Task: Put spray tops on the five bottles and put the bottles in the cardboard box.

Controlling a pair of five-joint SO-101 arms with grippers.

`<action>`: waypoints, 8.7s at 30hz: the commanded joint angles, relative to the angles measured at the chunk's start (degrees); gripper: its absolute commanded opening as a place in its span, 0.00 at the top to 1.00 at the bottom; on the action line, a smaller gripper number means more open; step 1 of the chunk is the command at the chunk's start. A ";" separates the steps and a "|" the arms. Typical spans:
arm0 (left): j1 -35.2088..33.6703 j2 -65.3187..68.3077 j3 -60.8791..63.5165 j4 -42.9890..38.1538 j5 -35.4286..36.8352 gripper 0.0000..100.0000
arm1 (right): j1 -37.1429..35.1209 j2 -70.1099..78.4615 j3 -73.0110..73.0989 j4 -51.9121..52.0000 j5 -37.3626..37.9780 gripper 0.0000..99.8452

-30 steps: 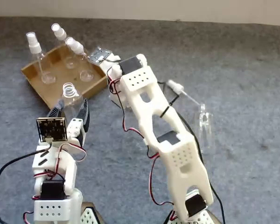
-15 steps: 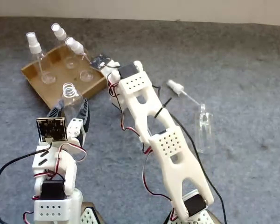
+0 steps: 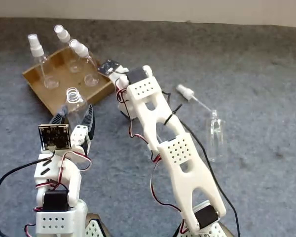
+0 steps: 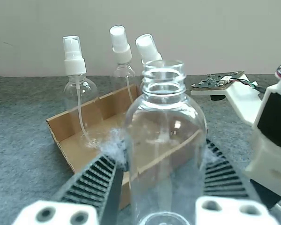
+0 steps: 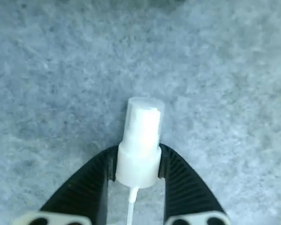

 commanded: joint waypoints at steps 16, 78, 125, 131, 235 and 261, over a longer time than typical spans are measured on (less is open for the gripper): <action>12.79 -0.75 1.27 0.26 0.62 0.92 | 11.56 -9.63 -29.23 5.67 -20.57 0.98; 44.09 -0.57 1.27 5.36 0.26 0.92 | 11.91 -89.80 47.25 -8.66 -31.30 0.98; 44.09 -0.57 1.27 5.45 0.26 0.92 | 16.40 -125.58 97.01 -54.29 -30.86 0.98; 44.09 -0.57 1.27 5.45 0.26 0.92 | 17.10 -126.02 98.33 -54.20 -31.21 0.98; 39.69 -0.57 1.27 5.01 0.53 0.92 | 1.54 -168.22 144.22 -41.27 -23.65 0.87; 25.98 -0.75 1.27 -0.97 0.53 0.92 | 7.52 -169.27 144.84 -41.63 -24.18 0.87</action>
